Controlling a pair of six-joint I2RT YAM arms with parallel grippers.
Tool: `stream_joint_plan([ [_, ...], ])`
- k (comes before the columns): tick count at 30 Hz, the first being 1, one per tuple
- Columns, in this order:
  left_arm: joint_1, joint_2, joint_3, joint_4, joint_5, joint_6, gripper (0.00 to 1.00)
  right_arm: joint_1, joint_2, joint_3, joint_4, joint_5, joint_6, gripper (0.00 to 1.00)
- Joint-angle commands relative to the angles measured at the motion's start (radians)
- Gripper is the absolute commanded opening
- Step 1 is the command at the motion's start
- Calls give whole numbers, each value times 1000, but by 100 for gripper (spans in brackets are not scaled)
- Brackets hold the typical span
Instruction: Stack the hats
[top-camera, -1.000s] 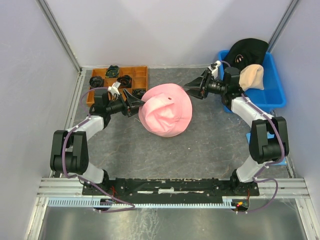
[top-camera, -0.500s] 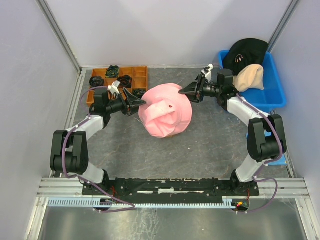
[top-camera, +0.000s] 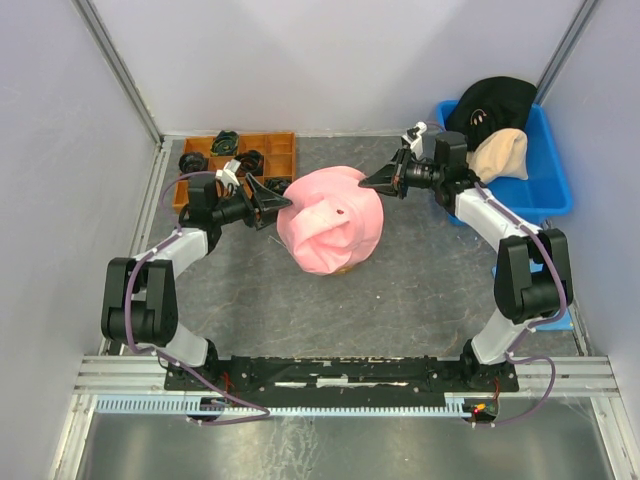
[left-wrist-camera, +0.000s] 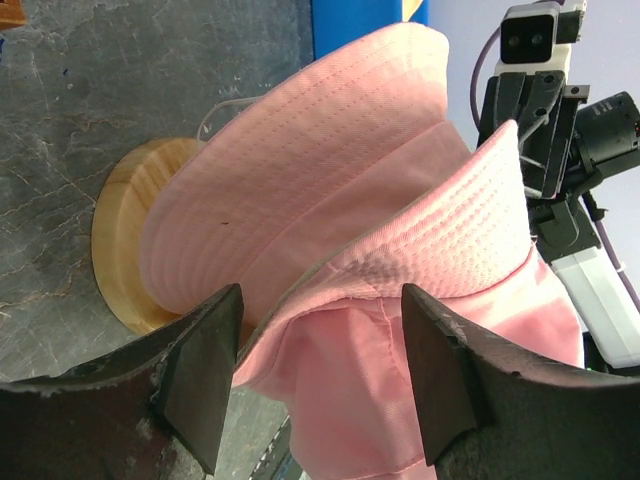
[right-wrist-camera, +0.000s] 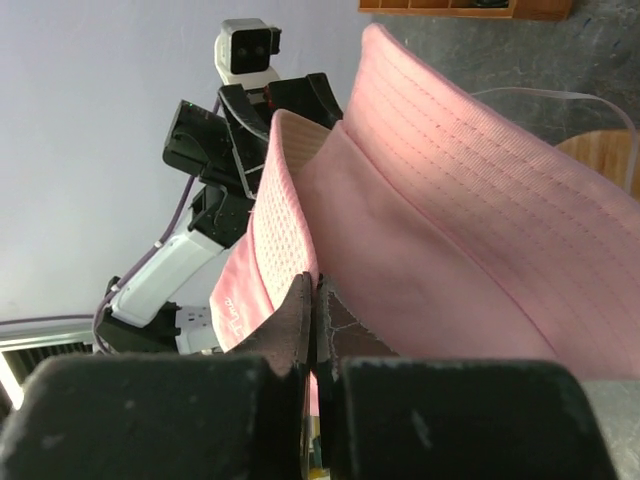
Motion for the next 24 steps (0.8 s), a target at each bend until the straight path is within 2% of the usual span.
stream_joint_plan([
  [1, -3, 2, 50, 47, 15, -30, 70, -1, 20, 55, 116, -16, 90, 0],
  [7, -4, 7, 45, 55, 10, -39, 69, -14, 82, 94, 207, 38, 222, 0],
  [10, -4, 12, 41, 62, 6, -48, 62, -35, 104, 112, 189, 85, 231, 0],
  [12, -4, 18, 39, 75, 7, -57, 51, -48, 121, 129, 157, 106, 220, 0],
  [14, -4, 23, 38, 82, 7, -66, 46, -54, 140, 152, 127, 117, 208, 0],
  [20, -4, 26, 34, 90, 7, -71, 30, -58, 193, 231, -97, 159, 44, 0],
  [24, -3, 28, 26, 83, 10, -60, 18, -57, 204, 215, -152, 173, -17, 0],
])
